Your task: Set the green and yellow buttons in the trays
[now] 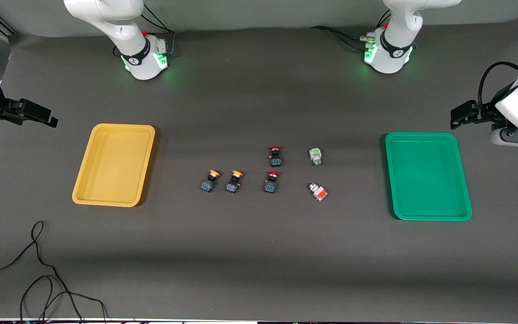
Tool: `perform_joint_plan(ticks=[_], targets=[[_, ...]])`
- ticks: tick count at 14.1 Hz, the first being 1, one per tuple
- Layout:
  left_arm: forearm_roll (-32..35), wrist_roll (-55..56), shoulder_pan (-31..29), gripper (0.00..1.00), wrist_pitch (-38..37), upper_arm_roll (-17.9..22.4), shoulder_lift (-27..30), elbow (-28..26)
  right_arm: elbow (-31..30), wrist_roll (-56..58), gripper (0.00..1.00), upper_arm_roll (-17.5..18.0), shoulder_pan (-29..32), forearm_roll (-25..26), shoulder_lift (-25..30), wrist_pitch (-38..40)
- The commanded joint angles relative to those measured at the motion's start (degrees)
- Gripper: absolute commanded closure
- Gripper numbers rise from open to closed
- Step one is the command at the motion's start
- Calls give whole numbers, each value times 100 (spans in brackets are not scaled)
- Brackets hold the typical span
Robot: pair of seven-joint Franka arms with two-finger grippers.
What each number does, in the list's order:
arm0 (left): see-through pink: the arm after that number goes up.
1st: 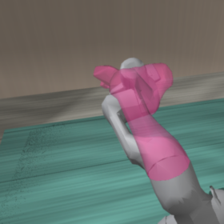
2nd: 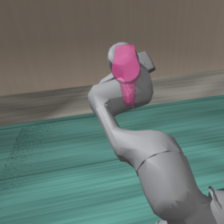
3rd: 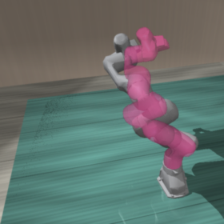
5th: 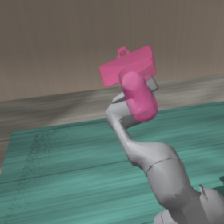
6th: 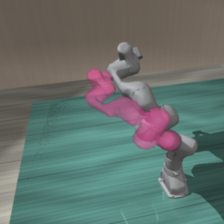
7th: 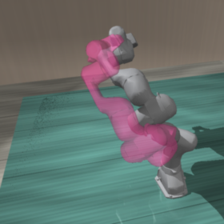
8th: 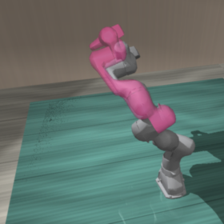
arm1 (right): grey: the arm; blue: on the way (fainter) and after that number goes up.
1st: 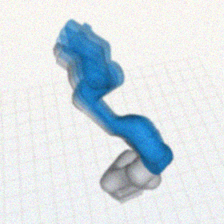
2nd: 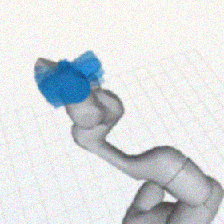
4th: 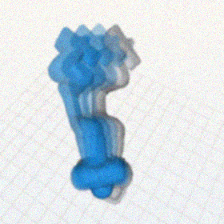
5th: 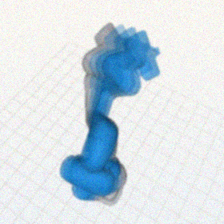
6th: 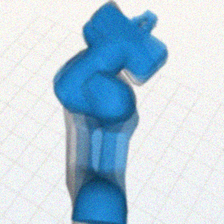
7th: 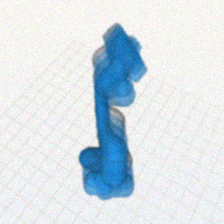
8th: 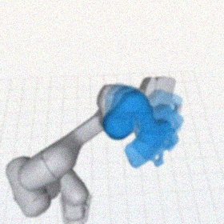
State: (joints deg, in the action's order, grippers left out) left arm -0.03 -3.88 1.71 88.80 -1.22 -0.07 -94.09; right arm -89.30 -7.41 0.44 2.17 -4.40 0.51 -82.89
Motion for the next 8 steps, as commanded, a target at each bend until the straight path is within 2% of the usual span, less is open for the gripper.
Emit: perform_joint_plan(ticks=[1,8], targets=[[12,10,31,0,84,-1,86,-83,-18,81,0,43,55,88,107,45],[12,10,49,0,93,-1,77,-83,-35,90,0,43,55,88,107,45]])
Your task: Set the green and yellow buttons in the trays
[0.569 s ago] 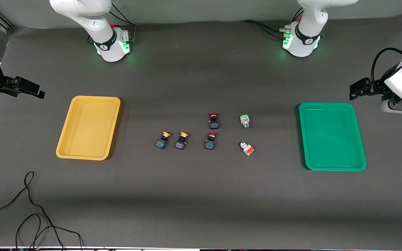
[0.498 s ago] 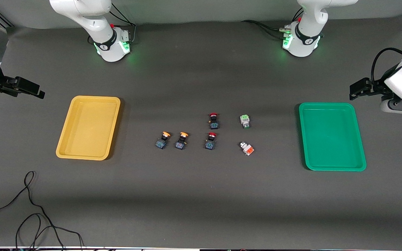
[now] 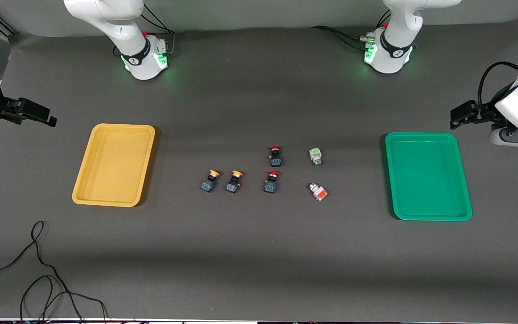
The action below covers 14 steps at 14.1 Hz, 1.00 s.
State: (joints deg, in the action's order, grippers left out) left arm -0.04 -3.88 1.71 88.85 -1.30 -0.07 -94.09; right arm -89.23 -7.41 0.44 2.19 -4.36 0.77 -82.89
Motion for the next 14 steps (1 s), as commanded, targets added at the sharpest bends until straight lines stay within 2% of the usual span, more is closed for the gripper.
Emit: perform_joint_plan(ticks=[1,8,14], targets=[[12,10,48,0,88,-2,77,-83,-86,90,0,44,54,93,72,45],[12,10,66,0,80,-10,77,-75,-165,143,0,44,54,76,-7,36],[-163,97,284,0,71,-19,147,-337,-288,161,0,44,54,85,2,-8]])
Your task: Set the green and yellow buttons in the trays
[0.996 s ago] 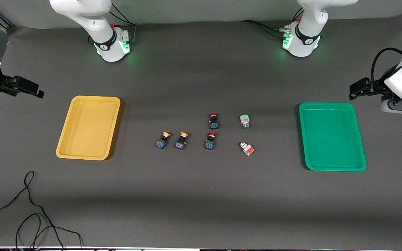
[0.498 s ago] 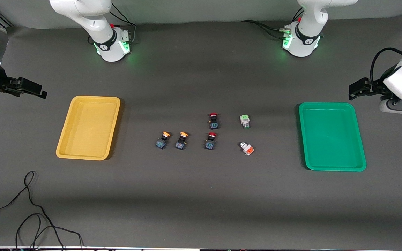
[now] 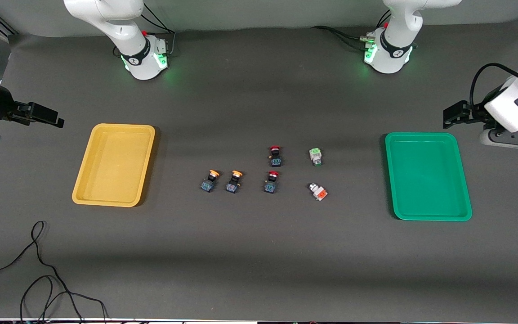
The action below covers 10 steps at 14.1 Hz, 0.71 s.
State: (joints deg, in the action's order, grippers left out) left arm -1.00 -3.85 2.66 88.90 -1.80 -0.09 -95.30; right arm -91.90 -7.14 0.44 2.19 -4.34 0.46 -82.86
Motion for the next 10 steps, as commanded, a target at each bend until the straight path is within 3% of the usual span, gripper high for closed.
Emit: perform_joint_plan(ticks=[1,5,10], targets=[[-67,374,296,0,83,30,237,-313,-21,134,0,44,53,82,34,-11],[-111,1665,1103,0,249,-101,308,-515,-21,117,0,44,45,91,34,-2],[-103,3485,2123,0,1066,-364,343,-981,-13,117,0,44,36,100,34,-2]])
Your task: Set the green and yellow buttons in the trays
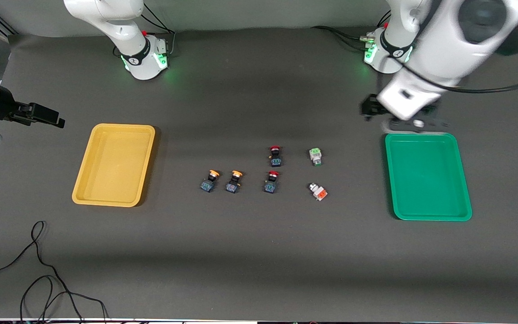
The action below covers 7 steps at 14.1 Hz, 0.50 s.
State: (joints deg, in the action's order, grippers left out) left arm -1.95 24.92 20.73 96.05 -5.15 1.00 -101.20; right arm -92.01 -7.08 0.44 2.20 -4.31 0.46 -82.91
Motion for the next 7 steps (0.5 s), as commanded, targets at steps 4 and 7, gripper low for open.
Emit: perform_joint_plan(ticks=[4,7], targets=[[-7,1505,546,0,730,-538,234,-515,8,119,0,44,35,97,33,-6],[-7,1559,546,0,1194,-662,243,-979,8,128,0,44,35,97,33,-15]])
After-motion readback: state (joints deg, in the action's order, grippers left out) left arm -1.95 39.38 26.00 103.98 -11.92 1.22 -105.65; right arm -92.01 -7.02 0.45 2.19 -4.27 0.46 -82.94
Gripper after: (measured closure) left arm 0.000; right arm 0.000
